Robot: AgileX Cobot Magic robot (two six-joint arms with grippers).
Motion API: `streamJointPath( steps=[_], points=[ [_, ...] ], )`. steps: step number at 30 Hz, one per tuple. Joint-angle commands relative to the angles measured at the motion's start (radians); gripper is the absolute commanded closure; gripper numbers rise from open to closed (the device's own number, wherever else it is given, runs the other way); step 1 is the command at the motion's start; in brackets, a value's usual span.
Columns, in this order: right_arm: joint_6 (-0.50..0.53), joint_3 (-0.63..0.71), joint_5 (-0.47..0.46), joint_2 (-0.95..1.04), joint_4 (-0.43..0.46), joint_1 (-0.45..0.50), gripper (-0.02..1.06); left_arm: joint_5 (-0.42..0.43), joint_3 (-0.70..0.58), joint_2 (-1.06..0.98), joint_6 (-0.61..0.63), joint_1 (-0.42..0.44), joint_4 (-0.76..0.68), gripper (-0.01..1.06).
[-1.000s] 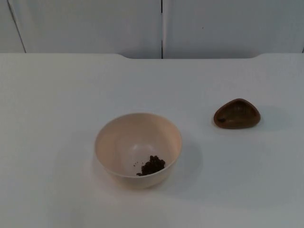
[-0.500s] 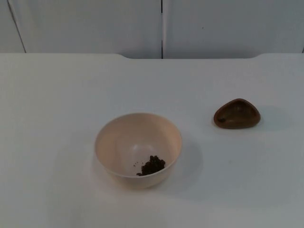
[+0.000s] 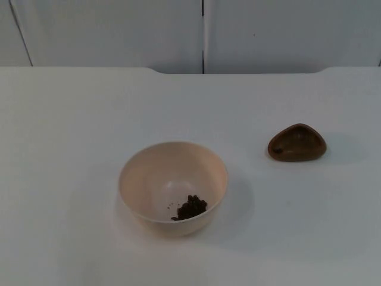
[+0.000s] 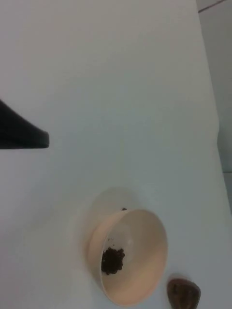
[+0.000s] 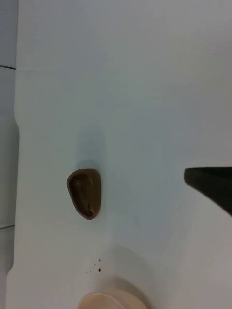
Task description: Pick up the bowl with the left hand and pour the coffee beans from the cup into the bowl with the right hand.
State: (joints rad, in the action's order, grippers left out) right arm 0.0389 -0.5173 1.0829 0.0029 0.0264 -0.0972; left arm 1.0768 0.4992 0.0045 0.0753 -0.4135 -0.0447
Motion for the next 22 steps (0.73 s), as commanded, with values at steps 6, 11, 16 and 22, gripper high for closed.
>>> streamJointPath(
  steps=[6, 11, 16, 22],
  points=[
    [-0.004, 0.001, -0.005, -0.003, 0.003, 0.007, -0.01, 0.0, -0.005, -0.004, 0.0, 0.126, 0.003, 0.0],
    [-0.004, 0.001, -0.005, -0.003, 0.003, 0.007, -0.01, 0.0, -0.005, -0.004, 0.0, 0.231, 0.003, 0.0],
    [-0.004, 0.001, -0.005, -0.003, 0.003, 0.007, -0.01, 0.0, -0.005, -0.004, 0.0, 0.317, 0.003, 0.0],
    [-0.004, 0.001, -0.005, -0.003, 0.003, 0.007, -0.01, 0.0, -0.005, -0.004, 0.0, 0.391, 0.003, 0.0]
  ],
)
